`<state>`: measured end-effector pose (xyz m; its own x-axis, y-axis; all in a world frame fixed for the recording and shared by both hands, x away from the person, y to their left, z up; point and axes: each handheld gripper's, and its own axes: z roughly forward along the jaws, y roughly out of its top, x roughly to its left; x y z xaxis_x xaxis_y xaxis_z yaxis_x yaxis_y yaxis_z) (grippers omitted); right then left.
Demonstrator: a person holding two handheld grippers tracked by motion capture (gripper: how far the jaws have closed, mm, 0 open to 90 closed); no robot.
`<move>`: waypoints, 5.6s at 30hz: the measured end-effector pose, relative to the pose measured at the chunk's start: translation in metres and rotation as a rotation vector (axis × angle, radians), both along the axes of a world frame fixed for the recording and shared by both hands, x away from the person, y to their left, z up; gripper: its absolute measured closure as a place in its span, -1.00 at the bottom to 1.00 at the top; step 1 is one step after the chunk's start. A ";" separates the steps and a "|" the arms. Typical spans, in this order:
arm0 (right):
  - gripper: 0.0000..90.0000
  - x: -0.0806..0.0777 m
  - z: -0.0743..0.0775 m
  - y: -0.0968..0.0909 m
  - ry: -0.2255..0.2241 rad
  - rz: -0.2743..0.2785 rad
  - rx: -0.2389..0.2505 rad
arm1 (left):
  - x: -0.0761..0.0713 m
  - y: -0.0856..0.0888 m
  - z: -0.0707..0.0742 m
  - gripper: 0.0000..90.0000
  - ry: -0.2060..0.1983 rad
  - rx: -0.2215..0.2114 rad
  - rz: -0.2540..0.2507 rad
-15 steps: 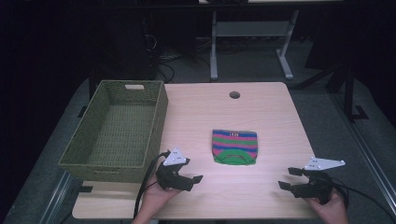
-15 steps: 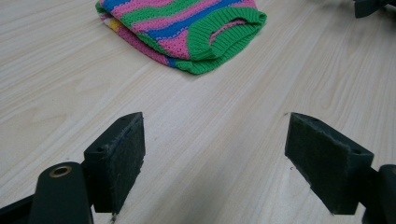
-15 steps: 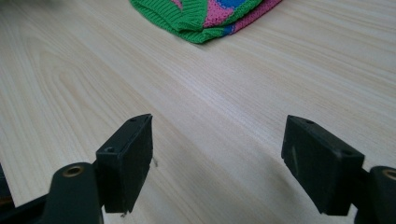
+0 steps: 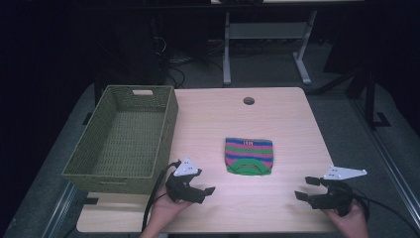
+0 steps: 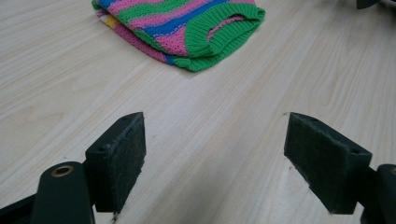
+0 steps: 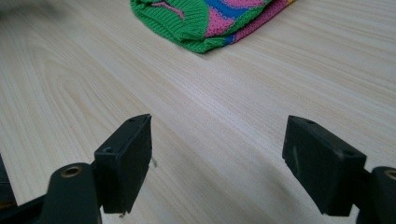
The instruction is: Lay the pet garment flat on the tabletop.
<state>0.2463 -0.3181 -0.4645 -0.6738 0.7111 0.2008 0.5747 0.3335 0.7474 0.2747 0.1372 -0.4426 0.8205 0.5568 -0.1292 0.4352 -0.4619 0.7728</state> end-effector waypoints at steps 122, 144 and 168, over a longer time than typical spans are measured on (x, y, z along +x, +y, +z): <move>0.63 0.097 0.012 0.107 0.135 0.214 -0.190 | 0.072 -0.078 -0.009 0.38 0.098 0.192 -0.118; 0.55 0.070 0.012 0.112 0.117 0.250 -0.196 | 0.045 -0.070 -0.010 0.33 0.097 0.177 -0.179; 0.49 0.029 0.007 0.117 0.031 0.245 -0.203 | 0.017 -0.062 -0.012 0.31 0.090 0.162 -0.206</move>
